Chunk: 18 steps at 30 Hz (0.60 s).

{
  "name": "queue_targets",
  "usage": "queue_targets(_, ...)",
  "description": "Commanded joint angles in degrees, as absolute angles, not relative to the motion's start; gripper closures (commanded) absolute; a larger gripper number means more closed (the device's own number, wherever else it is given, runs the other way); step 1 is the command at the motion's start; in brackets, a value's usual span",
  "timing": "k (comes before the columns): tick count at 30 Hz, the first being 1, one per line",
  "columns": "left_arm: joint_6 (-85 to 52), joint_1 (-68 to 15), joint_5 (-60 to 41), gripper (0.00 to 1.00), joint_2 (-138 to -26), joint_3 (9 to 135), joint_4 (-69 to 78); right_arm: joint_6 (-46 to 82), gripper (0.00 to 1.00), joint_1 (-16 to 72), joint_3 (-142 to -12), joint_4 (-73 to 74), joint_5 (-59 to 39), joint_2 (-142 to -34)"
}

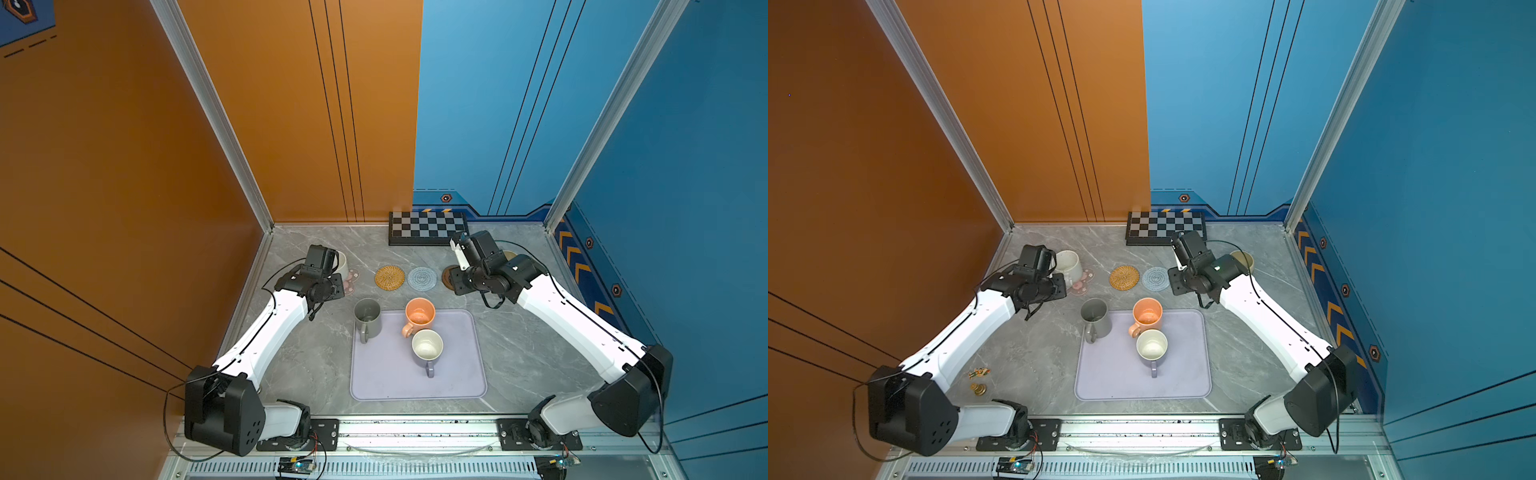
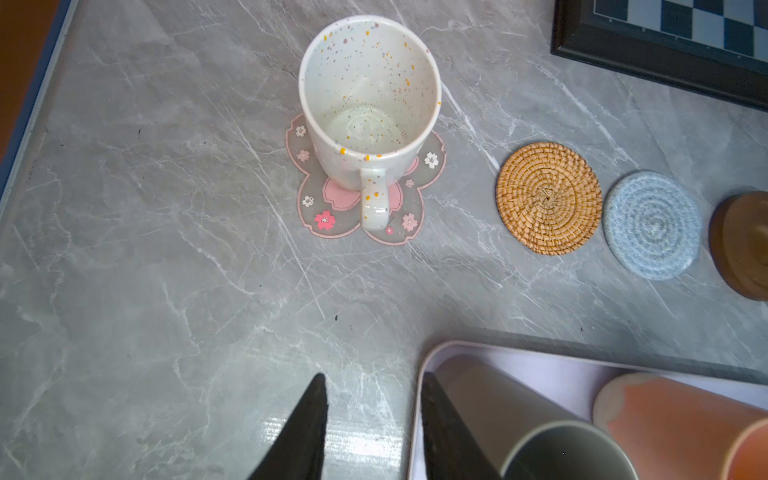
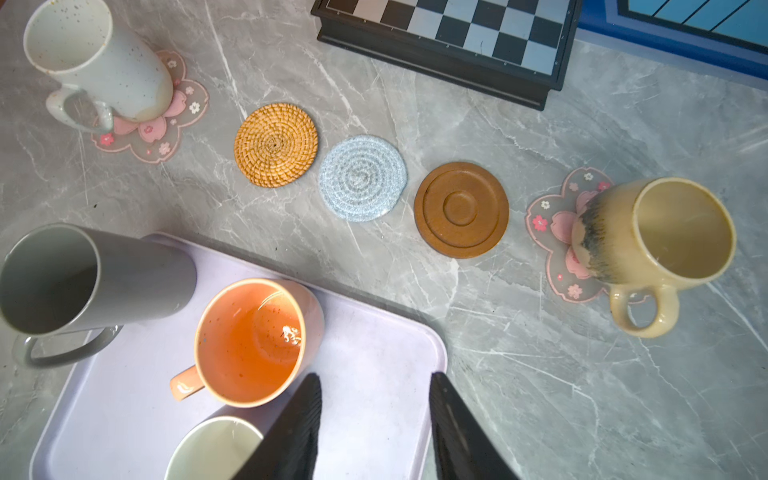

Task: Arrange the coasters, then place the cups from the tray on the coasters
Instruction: 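Move the right gripper over the white mug with purple handle on the tray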

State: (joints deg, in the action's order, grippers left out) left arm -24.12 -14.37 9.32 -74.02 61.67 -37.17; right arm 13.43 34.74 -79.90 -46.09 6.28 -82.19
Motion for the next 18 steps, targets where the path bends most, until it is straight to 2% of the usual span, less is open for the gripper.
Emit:
queue_targets(1, -25.31, -14.94, 11.19, 0.61, -70.79, 59.42, -40.07, 16.19, 0.55, 36.39, -77.12, -47.90, 8.87, -78.45)
queue_targets(18, -30.47, -19.39, 12.52, 0.61, -60.70, 53.26, -41.16, 30.48, 0.51, 48.53, -61.80, -47.99, 7.30, -61.12)
